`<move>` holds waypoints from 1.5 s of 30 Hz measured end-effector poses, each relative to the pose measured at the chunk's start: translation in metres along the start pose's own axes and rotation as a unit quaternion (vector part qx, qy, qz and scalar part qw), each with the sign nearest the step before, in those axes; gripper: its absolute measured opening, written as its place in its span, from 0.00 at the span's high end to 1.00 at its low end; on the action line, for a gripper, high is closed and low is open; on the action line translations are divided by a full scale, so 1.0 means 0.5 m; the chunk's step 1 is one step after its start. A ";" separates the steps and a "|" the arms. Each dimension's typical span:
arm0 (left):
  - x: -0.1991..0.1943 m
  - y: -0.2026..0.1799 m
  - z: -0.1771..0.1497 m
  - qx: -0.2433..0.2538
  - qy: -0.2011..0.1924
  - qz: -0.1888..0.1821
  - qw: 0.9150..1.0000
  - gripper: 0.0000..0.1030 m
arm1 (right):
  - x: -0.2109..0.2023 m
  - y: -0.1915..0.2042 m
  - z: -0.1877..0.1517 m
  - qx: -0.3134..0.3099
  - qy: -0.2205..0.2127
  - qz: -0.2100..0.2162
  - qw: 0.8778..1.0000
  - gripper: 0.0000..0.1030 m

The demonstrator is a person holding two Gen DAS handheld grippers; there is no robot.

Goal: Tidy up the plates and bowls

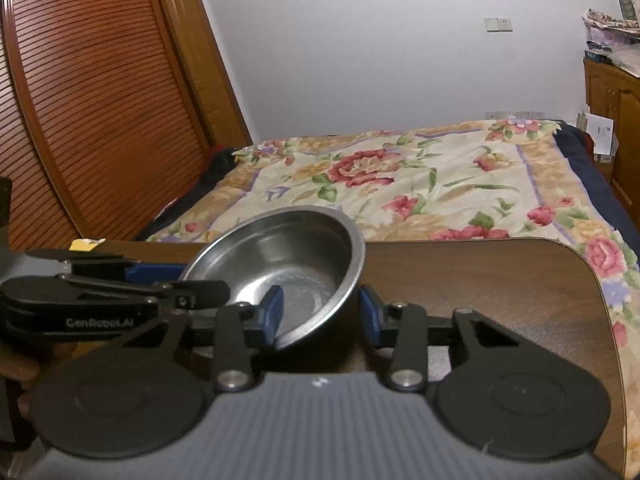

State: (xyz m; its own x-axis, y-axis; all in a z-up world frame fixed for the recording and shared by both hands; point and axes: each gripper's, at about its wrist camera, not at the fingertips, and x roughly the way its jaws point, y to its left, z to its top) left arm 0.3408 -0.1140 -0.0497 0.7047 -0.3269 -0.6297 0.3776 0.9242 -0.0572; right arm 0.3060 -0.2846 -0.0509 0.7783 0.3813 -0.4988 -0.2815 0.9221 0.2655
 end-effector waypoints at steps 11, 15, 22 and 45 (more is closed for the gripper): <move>-0.042 0.003 0.000 -0.005 0.001 -0.009 1.000 0.77 | -0.006 0.000 0.003 0.013 0.006 0.010 1.000 0.78; -0.086 -0.004 0.009 -0.001 -0.017 -0.010 1.000 0.77 | -0.030 0.011 0.012 0.011 -0.002 0.013 1.000 0.79; -0.164 -0.015 0.017 0.005 -0.050 -0.013 0.999 0.77 | -0.083 0.043 0.032 -0.007 -0.028 0.009 1.000 0.79; -0.362 -0.043 -0.066 0.028 -0.092 -0.035 0.995 0.76 | -0.236 0.132 0.002 -0.050 -0.064 -0.008 0.997 0.79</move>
State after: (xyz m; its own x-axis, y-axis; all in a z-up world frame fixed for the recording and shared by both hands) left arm 0.1854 -0.0683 0.0398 0.7711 -0.4260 -0.4733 0.4593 0.8869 -0.0499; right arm 0.1959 -0.2688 0.0263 0.8466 0.3611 -0.3911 -0.3183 0.9323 0.1719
